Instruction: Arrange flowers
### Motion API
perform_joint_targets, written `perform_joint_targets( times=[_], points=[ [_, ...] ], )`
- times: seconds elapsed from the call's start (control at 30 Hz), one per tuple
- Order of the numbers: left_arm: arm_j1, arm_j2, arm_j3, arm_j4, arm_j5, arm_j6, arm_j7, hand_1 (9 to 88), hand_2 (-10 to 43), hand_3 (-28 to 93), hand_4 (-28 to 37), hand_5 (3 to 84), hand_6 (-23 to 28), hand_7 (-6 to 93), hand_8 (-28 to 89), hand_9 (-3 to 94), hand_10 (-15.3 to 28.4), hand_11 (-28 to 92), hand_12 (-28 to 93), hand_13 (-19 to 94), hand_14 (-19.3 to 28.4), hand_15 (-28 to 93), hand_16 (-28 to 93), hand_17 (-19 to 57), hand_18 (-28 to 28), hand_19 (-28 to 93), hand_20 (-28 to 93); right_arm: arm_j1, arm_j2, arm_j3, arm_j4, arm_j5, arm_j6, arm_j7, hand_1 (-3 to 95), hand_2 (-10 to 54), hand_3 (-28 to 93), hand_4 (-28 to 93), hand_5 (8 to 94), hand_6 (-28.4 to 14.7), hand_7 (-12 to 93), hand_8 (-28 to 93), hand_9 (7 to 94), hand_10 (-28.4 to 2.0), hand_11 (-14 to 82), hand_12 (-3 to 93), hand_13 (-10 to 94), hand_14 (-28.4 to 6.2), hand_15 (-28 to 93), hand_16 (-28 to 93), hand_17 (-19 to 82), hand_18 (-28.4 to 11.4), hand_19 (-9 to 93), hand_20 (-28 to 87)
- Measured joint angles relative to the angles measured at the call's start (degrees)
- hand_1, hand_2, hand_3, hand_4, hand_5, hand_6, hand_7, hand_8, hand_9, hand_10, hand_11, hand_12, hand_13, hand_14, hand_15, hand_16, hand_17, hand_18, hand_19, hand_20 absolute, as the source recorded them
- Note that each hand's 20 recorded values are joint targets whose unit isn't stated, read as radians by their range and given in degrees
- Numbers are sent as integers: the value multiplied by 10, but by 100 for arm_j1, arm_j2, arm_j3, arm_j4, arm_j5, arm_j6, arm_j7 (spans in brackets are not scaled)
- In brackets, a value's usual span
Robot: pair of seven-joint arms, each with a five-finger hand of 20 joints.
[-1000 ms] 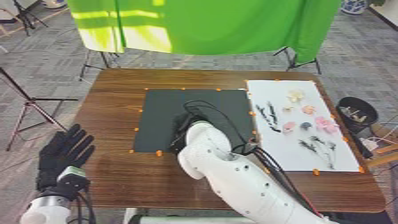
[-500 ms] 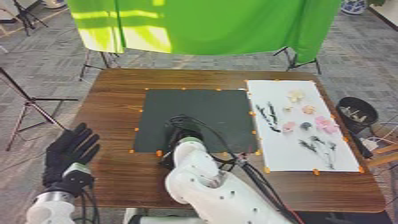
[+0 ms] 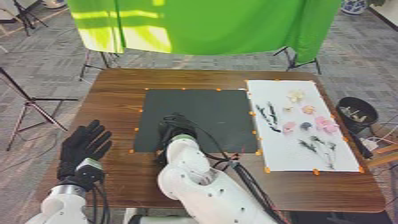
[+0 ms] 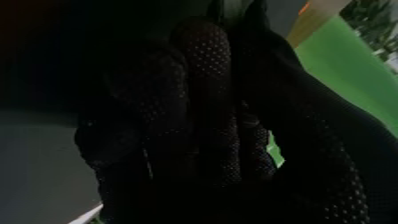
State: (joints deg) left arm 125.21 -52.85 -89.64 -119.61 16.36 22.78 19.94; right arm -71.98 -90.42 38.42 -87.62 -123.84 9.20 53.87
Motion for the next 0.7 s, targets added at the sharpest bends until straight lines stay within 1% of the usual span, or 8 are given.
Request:
perform_joint_targets(
  times=[0.13,0.27,0.33,0.37,0.47,0.57,0.6,0.7],
  points=[
    [0,0,-1,0,-9,-8,8,300,134,732,-251,402,94,155,-87,294,156,272,110,225,162,411,-80,-65,148,360,86,-25,31,-92,-7,-176,-233,-151,454,-95,855,-85,609,-25,702,119,912,-93,213,488,873,-80,472,415,524,-239,932,307],
    [-4,0,-1,1,-9,-34,8,302,135,731,-249,402,94,155,-87,293,156,272,110,225,161,408,-80,-64,147,359,85,-32,31,-94,-14,-209,-291,-171,465,-95,822,-117,604,-30,699,117,909,-97,210,472,870,-88,473,395,521,-240,932,299],
    [-4,0,-1,1,-18,-39,24,303,134,730,-249,403,94,155,-87,292,155,271,110,203,153,402,-81,-65,148,359,85,-34,32,-96,-14,-223,-300,-178,477,-95,796,-139,597,-34,694,111,901,-99,209,469,869,-94,480,370,516,-239,932,294],
    [-4,0,-1,1,-29,-39,40,303,133,731,-248,403,95,155,-87,287,154,271,110,185,148,390,-83,-65,147,359,85,-34,34,-103,-14,-232,-301,-180,478,-95,784,-149,595,-35,692,108,898,-100,211,465,867,-96,495,333,515,-239,932,288],
    [-3,0,-1,-1,-96,-37,110,304,131,731,-248,402,95,155,-87,278,154,270,110,161,143,380,-79,-65,146,359,85,-33,52,-129,-13,-255,-301,-195,473,-95,763,-174,591,-40,686,105,886,-105,220,456,860,-99,499,310,512,-240,932,283],
    [9,0,-1,-6,-229,-36,212,306,126,731,-250,402,95,155,-87,272,152,271,111,150,143,372,-76,-65,145,359,86,-22,81,-151,-15,-261,-302,-220,475,-95,741,-197,582,-50,655,97,861,-114,252,421,853,-103,490,299,505,-242,932,269],
    [16,0,-3,-7,-254,-34,238,306,125,730,-250,401,95,154,-87,271,152,271,111,149,142,371,-75,-66,145,359,86,-22,89,-153,-19,-261,-306,-226,477,-95,729,-203,576,-54,628,90,847,-119,265,403,847,-105,484,295,498,-243,932,261],
    [27,0,-7,-7,-291,-34,285,305,120,730,-252,400,96,154,-87,268,151,271,112,148,141,369,-71,-66,144,358,87,-23,106,-154,-43,-247,-337,-231,450,-95,737,-221,576,-58,600,87,828,-131,303,364,842,-106,482,286,494,-242,932,254]
  ],
)
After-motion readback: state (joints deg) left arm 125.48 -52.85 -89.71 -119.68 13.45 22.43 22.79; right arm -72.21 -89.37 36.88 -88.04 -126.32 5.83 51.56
